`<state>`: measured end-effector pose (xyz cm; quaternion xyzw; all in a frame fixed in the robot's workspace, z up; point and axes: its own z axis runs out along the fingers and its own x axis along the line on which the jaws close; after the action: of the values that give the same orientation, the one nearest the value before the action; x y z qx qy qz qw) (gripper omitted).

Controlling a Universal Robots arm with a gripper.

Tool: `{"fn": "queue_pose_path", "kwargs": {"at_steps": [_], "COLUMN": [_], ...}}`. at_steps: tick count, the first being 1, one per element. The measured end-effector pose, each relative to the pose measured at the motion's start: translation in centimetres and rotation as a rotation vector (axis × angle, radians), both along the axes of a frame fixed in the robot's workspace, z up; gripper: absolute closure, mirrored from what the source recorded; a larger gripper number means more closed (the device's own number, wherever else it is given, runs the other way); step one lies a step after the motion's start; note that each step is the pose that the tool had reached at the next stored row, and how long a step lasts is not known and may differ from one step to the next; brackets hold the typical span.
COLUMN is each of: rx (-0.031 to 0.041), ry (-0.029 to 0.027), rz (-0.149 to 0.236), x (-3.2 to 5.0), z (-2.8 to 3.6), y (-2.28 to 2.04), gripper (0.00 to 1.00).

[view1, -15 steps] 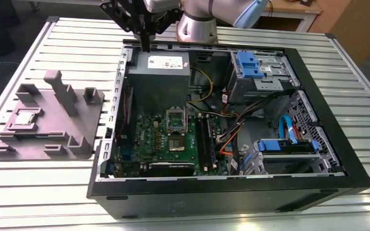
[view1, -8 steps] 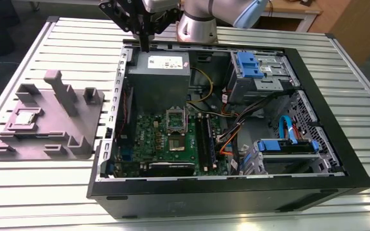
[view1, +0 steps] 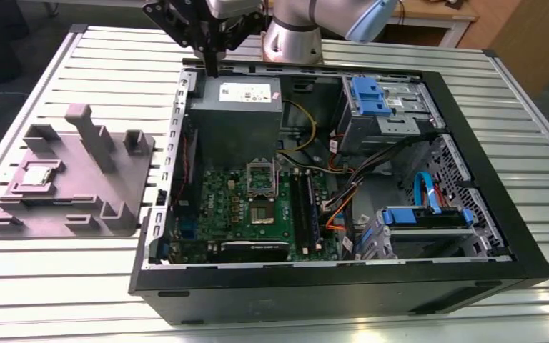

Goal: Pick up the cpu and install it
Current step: 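Reach for the cpu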

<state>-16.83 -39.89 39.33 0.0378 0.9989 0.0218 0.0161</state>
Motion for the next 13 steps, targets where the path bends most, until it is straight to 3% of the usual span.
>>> {"fn": "queue_pose_path", "kwargs": {"at_steps": [13], "rx": [0.0000], "ry": [-0.0004], "rz": [0.000], "x": [-1.10], "z": [0.00], "y": [0.00], "gripper": [0.86]}}
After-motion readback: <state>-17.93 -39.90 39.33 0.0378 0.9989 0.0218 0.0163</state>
